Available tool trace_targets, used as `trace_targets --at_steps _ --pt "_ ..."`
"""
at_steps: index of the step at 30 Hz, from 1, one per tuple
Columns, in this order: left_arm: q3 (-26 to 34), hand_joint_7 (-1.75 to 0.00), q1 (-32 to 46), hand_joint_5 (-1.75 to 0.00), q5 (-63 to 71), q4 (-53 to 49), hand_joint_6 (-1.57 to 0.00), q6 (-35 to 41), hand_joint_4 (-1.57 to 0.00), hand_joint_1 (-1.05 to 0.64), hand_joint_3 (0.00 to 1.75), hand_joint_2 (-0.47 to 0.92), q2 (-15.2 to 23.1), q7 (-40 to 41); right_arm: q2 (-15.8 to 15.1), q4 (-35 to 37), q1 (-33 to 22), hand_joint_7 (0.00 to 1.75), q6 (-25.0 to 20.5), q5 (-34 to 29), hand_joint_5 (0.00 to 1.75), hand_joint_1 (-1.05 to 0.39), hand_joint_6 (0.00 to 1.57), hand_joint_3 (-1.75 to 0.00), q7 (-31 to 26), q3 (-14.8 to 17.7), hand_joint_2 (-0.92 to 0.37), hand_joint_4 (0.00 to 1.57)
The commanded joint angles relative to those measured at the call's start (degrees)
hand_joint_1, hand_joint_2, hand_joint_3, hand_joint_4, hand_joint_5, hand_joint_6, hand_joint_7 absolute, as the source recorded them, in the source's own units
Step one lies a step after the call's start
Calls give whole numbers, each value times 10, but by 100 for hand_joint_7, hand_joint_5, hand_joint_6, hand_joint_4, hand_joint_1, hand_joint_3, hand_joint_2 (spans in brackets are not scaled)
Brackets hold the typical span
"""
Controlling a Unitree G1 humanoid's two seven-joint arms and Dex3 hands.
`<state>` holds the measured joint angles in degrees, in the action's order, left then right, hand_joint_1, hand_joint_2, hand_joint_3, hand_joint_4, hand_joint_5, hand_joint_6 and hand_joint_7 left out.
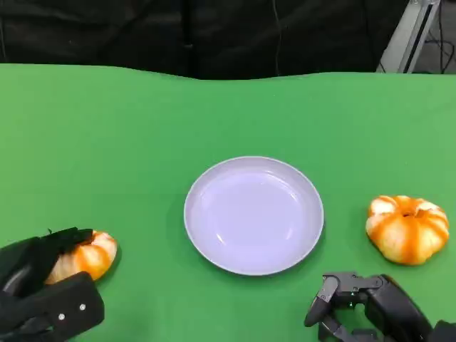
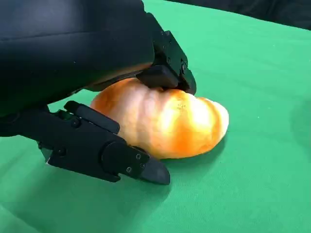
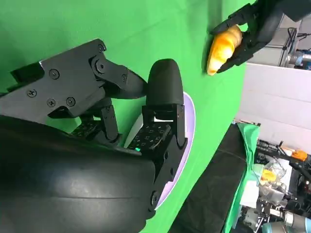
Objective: Grasp the bread from the table and place it into the plate.
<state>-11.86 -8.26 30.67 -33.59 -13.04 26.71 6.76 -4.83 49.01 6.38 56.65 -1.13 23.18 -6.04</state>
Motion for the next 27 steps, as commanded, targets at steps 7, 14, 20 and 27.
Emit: trace_targets --at_steps 7,14,20,27 --pt "-11 0 15 -1 0 -7 -52 15 -60 -28 0 79 10 -21 -7 -5 -5 107 -2 6 139 -13 85 -81 0 3 -69 84" --pt "3 -148 20 -163 14 -13 -53 -4 -56 -12 1 84 -24 123 -6 -4 -5 108 0 6 141 -14 85 -84 0 3 -67 84" --pt "-3 -174 14 -175 20 -40 -45 -39 -62 -12 1 86 -28 177 -6 -3 -4 108 -1 6 141 -14 85 -84 1 2 -67 83" --pt "-5 -175 12 -175 26 -50 -46 -60 -63 -12 0 84 -31 206 -5 0 -4 108 2 5 141 -15 85 -83 0 2 -68 84"
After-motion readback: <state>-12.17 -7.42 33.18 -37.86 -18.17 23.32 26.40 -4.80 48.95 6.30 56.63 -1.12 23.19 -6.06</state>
